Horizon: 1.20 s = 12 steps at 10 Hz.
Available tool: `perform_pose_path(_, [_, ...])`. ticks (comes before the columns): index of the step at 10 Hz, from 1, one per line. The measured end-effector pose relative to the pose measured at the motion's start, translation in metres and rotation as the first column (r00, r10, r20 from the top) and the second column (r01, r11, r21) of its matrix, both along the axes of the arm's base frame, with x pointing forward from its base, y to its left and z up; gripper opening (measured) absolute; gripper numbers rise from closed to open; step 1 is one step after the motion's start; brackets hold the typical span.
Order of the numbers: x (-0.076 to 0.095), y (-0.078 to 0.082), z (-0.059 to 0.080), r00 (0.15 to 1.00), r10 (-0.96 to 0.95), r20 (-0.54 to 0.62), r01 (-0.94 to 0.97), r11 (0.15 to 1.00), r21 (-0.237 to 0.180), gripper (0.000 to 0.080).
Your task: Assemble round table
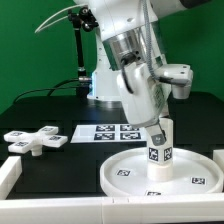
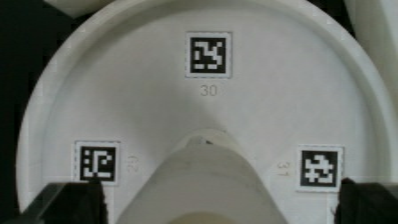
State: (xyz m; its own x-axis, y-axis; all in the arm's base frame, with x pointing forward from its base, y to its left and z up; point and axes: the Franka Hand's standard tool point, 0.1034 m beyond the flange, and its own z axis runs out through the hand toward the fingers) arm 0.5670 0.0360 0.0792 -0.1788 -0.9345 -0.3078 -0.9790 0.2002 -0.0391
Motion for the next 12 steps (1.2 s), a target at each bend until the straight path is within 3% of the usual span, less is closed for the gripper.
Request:
perform_pose_path(3, [0.0033,0.0020,0.0039,0.969,0.239,0.056,-0.238,0.971,-0.028,0.0649])
perform_pose_path(7, [0.0029,0.0016,0.0035,0.856,0.502,0.125,-0.495,0.865,-0.083,0.0649])
perform_pose_path(9, [0.0033,-0.0019,0.0054,0.694,0.709,0.125,-0.694,0.705,-0.144,0.0649])
perform_pose_path(12, [0.0067,-0.0016,0.0079,0.478,0.870,0.120,-0.842,0.493,-0.218,0.0649])
